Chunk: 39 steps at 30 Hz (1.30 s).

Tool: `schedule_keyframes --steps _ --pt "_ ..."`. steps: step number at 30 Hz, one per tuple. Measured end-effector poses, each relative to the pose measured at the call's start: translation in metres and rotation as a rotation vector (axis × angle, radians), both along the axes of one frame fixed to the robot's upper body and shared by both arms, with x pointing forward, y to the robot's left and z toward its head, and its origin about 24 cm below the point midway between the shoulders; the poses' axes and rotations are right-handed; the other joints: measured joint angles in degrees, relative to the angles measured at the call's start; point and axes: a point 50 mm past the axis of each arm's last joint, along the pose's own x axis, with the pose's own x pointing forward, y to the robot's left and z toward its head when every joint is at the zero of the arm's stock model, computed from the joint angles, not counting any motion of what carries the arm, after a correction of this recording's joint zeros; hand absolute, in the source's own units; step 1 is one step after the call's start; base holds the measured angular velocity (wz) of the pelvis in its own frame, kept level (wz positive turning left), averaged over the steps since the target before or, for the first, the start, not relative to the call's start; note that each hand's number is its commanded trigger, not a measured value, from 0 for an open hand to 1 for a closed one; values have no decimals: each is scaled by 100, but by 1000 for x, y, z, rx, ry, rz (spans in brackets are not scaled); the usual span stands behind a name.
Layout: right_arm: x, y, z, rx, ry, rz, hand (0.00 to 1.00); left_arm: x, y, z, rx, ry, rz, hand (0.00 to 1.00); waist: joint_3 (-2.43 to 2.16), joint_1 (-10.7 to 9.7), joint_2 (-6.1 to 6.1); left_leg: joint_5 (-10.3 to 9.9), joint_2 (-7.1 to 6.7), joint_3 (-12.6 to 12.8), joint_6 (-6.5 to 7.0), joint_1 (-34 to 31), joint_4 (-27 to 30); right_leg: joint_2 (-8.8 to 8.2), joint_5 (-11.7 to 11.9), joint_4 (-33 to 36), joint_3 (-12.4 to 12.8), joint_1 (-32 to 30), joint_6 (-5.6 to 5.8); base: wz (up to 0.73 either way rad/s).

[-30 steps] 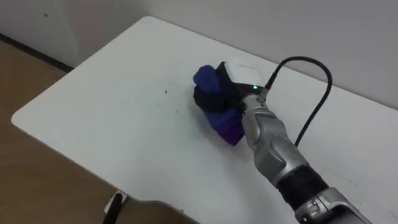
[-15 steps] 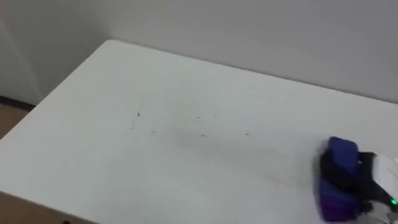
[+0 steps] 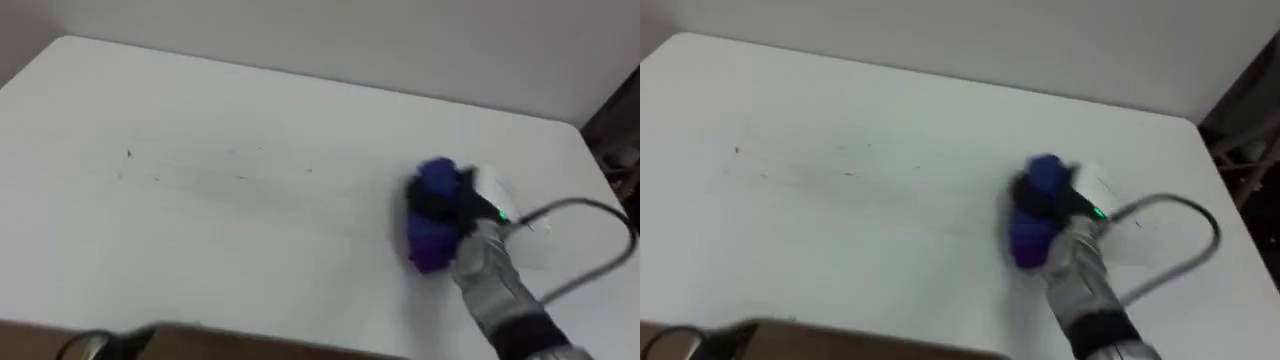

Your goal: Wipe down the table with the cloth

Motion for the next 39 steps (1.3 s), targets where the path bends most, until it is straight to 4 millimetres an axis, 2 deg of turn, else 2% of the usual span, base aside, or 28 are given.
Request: schedule_keyframes --steps 1,2,3,4,5,6,7,8,9,10,13,15,17,20,23,25,26,27,28,29,30,31,32,33,34,36,38,39 --pt "-3 -8 -3 -12 7 -15 100 -7 0 -3 -19 22 15 0 -1 -149 -35 365 74 87 178 -3 -229 55 -308 200 -208 40 -83 91" --pt "-7 -18 -10 -32 29 -32 100 -12 -1 -5 -26 39 17 0 -3 -228 -40 540 113 211 242 -7 -285 64 -407 273 -309 66 -133 104" --pt "-23 -43 -31 -94 97 -82 100 -25 0 -10 -29 74 27 0 -8 -417 -68 790 119 539 403 -12 -303 70 -578 263 -457 214 -184 85" --pt "-47 -77 -51 -147 170 -160 100 -37 2 -14 -30 101 39 0 -4 -591 -79 846 38 769 423 -15 -231 62 -639 215 -594 322 -224 74" --pt "-62 -95 -58 -112 165 -216 100 -43 4 -15 -31 108 56 0 18 -689 -131 834 -41 830 436 -25 -211 52 -652 163 -666 361 -237 44" --pt "-88 -127 -63 -125 154 -306 100 -59 11 -17 -28 132 102 0 -17 -911 -83 724 -203 954 488 -5 -125 60 -642 11 -698 453 -257 20" --pt "-110 -154 -68 -126 175 -401 100 -76 20 -18 -17 163 133 0 -50 -1026 -85 546 -375 1058 561 66 -87 78 -622 -125 -704 545 -267 9" --pt "-121 -165 -71 -123 190 -452 100 -84 24 -18 -10 177 145 0 -75 -1093 -93 428 -470 1067 577 120 -77 93 -617 -178 -697 600 -265 -9" --pt "-144 -193 -72 -153 214 -548 100 -98 31 -18 3 198 169 0 -102 -1174 -66 230 -631 1080 590 290 -111 135 -608 -289 -666 741 -250 -19" --pt "-167 -210 -78 -153 250 -629 100 -111 36 -18 8 204 207 0 -125 -1218 -48 151 -699 1066 578 487 -231 186 -583 -448 -634 898 -216 -24" --pt "-194 -232 -82 -134 301 -753 100 -132 41 -18 17 234 243 0 -129 -1194 -24 40 -741 1091 501 930 -528 262 -461 -664 -400 1101 -147 -44" --pt "-193 -230 -83 -111 286 -775 100 -131 40 -18 13 229 250 0 -125 -1191 -13 37 -785 1100 495 1070 -735 268 -367 -759 -286 1091 -120 -41" --pt "-187 -227 -83 -106 276 -788 100 -119 39 -17 17 195 239 0 -117 -1078 3 38 -813 1104 493 1142 -870 271 -283 -793 -208 1019 -106 -36" --pt "-169 -211 -79 -113 249 -756 100 -93 34 -14 7 113 245 0 -105 -999 29 76 -849 1077 431 1139 -1050 279 -170 -849 -170 919 -109 -19" --pt "-137 -177 -73 -135 227 -615 100 -68 20 -12 -17 46 202 0 -96 -925 28 103 -865 1056 425 1128 -1077 278 -102 -832 -130 814 -125 -14" --pt "-106 -132 -69 -118 207 -430 100 -59 10 -13 -39 28 180 0 -73 -805 28 127 -870 1041 431 1118 -1088 277 -88 -764 -53 728 -144 -13" --pt "-100 -121 -68 -110 204 -389 100 -56 8 -13 -43 20 177 0 -53 -762 16 131 -878 1010 433 1118 -1089 277 -88 -761 -51 731 -144 0" --pt "-90 -106 -66 -91 191 -329 100 -54 6 -12 -48 10 172 0 -1 -622 22 138 -888 968 436 1099 -1091 276 -86 -763 -52 734 -142 15" --pt "-85 -100 -64 -81 180 -287 100 -58 7 -13 -44 10 170 0 14 -477 2 141 -902 892 437 1035 -1089 275 -85 -778 -95 718 -138 17" --pt "-85 -99 -64 -78 176 -282 100 -64 9 -13 -36 19 173 0 18 -442 -13 142 -903 866 437 1017 -1090 276 -84 -803 -114 724 -137 30" --pt "-87 -100 -65 -87 178 -276 100 -85 18 -15 3 66 171 0 -1 -365 -38 142 -916 751 436 954 -1084 277 -84 -859 -225 777 -130 42" --pt "-94 -104 -69 -106 180 -280 100 -114 30 -15 53 135 178 0 -30 -361 -80 141 -927 646 436 935 -1078 275 -93 -889 -348 885 -116 47" --pt "-98 -108 -71 -115 182 -281 100 -131 36 -15 77 176 190 0 -41 -367 -97 141 -930 607 436 944 -1072 276 -95 -909 -406 938 -112 52" --pt "-106 -115 -74 -130 190 -281 100 -159 43 -12 107 240 213 0 -53 -377 -116 140 -944 565 437 961 -1061 272 -94 -959 -537 1034 -109 52" --pt "-112 -122 -75 -148 197 -283 100 -181 46 -11 123 295 232 0 -43 -383 -100 139 -958 489 439 990 -1059 262 -93 -963 -643 1141 -108 55" --pt "-114 -128 -77 -163 210 -286 100 -200 46 -9 122 339 245 0 -37 -377 -55 140 -986 347 442 1013 -1050 244 -103 -965 -749 1255 -94 40" --pt "-113 -128 -77 -169 215 -290 100 -196 43 -10 102 320 246 0 -27 -338 -27 144 -1006 264 447 974 -1004 233 -133 -973 -880 1296 -51 20" --pt "-111 -128 -76 -176 221 -292 100 -185 39 -10 95 279 236 0 -29 -306 -24 146 -1013 223 447 928 -964 236 -170 -992 -881 1295 -59 9"
